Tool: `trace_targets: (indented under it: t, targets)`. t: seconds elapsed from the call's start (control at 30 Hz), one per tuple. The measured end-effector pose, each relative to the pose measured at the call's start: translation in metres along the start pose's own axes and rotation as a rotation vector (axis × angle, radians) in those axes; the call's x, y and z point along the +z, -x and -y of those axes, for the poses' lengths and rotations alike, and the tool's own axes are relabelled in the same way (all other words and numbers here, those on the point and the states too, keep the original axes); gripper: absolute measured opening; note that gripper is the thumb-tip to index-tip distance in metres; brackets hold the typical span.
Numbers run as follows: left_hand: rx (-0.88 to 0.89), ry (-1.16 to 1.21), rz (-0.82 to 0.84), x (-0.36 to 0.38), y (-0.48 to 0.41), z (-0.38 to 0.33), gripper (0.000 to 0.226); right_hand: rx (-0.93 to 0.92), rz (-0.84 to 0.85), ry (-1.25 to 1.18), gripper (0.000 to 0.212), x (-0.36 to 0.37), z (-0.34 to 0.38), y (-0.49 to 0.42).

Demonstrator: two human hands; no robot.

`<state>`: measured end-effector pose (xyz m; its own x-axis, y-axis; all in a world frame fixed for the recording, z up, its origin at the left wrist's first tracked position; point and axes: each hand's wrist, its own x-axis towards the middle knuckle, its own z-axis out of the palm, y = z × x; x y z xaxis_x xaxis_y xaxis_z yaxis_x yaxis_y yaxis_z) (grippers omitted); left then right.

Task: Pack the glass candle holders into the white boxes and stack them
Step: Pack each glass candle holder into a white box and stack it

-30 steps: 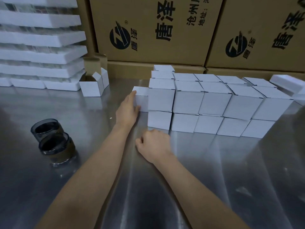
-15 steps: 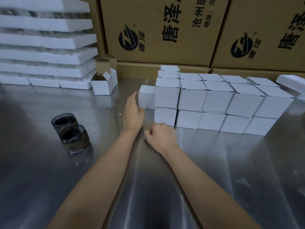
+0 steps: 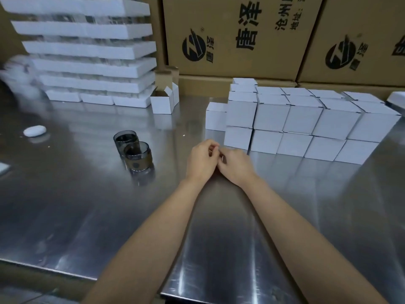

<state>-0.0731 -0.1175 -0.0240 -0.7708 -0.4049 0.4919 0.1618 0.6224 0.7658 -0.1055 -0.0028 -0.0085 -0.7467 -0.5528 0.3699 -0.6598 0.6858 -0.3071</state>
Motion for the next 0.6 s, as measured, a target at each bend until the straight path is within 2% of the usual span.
trace_targets:
  t: [0.2,0.47,0.6]
  targets:
    - [-0.108,-0.044,-0.017,-0.002,-0.012,-0.002,0.012,0.007,0.019,0.038,0.022,0.003,0.005,0.004]
    - [-0.297,-0.148,-0.227,-0.008,-0.090,0.044,0.019,0.046,0.067,0.146,0.026,0.008,0.008,-0.008]
    - [-0.289,-0.235,-0.297,-0.010,-0.135,0.071,0.023,0.009,0.113,0.191,0.025,0.010,0.009,-0.015]
